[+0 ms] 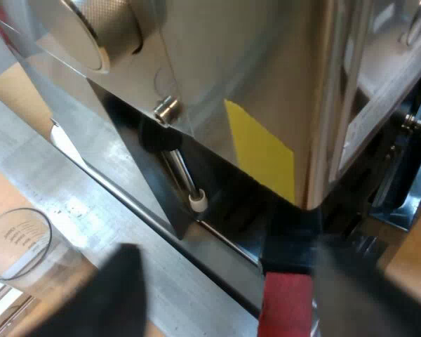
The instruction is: Put the handle in the coffee machine
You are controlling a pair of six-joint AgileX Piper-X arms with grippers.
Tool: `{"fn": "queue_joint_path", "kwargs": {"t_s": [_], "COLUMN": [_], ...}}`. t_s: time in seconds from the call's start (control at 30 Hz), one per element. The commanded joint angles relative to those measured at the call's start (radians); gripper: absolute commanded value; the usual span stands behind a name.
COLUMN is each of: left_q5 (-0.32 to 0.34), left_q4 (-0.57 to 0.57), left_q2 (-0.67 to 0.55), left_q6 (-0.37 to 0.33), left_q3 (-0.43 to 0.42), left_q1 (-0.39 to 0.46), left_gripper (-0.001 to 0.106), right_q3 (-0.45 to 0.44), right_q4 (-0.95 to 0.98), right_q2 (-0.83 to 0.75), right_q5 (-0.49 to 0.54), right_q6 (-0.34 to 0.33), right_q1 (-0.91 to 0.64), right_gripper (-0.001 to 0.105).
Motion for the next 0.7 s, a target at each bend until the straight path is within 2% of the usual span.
{"fn": "queue_joint_path", "kwargs": {"t_s": [0.03,0.07,0.13,0.57,0.7], "left_q5": [-0.091,-0.128,-0.151,-0.156,-0.142], "left_q4": [-0.055,-0.081,-0.098,-0.105,-0.053], "left_q2": [-0.004,0.003,0.019,0.175,0.177], "left_q6": [0.003,0.003,0.007,0.029,0.056], "left_q3": [-0.009,-0.009,-0.009,-0.009,-0.009], "left_q1": [0.000,0.000,0.000,0.000,0.000], "left_gripper": [0.001,0.001,0.001,0.001,0.001], "right_q3": [-0.017,-0.017,-0.017,-0.017,-0.017], "right_q4": [-0.095,-0.095,-0.095,-0.094,-0.094], "right_q2": [-0.023,-0.023,-0.023,-0.023,-0.023], "right_q5": [-0.007,-0.007,-0.007,-0.007,-0.007], "right_q6": [-0.003,-0.003,-0.003,-0.003,-0.003], "right_q1": [0.002,0.002,0.002,0.002,0.002], "right_gripper": [0.028,0.028,0.028,0.028,0.028]}}
